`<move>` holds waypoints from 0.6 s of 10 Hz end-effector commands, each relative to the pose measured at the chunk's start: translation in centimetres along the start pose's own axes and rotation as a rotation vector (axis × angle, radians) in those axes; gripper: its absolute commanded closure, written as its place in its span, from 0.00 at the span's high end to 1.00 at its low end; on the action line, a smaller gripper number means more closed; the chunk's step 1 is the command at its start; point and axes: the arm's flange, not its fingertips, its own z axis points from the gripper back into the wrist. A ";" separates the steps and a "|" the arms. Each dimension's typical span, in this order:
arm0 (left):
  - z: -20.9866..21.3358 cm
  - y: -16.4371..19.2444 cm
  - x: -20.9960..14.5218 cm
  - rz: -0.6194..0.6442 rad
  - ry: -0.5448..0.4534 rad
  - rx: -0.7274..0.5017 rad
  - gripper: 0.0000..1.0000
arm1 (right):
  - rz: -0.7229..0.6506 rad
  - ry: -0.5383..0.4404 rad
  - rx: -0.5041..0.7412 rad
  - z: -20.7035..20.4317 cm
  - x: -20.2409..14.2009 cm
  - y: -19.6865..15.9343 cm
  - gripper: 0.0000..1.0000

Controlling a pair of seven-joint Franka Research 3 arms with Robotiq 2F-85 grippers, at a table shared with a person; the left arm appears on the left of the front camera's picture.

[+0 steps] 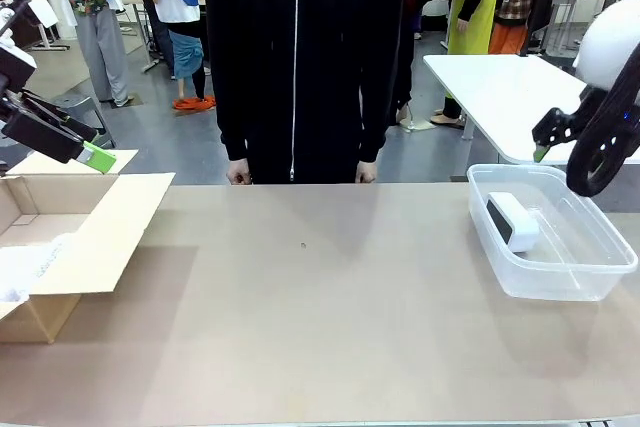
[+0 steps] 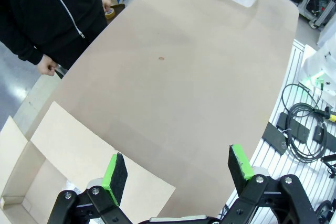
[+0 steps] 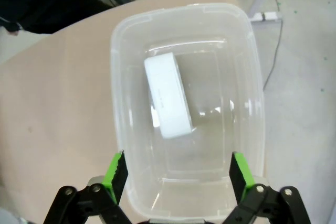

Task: Separate and place wrapped and unwrapped clocks.
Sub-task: If the picked Digital clock is wrapped, place it in the Package Box ; if not, place it in the Organizing box.

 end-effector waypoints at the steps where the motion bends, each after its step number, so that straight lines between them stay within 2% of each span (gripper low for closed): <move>1: -0.1 -0.2 0.0 0.009 0.003 0.016 1.00 | -0.006 0.049 -0.016 3.5 0.5 1.7 1.00; 3: -0.1 -0.2 0.0 0.009 0.003 0.016 1.00 | 0.014 0.074 -0.030 6.2 0.1 2.5 1.00; 6: -0.1 -0.2 0.0 0.009 0.003 0.016 1.00 | 0.047 0.089 -0.045 7.6 0.0 2.2 1.00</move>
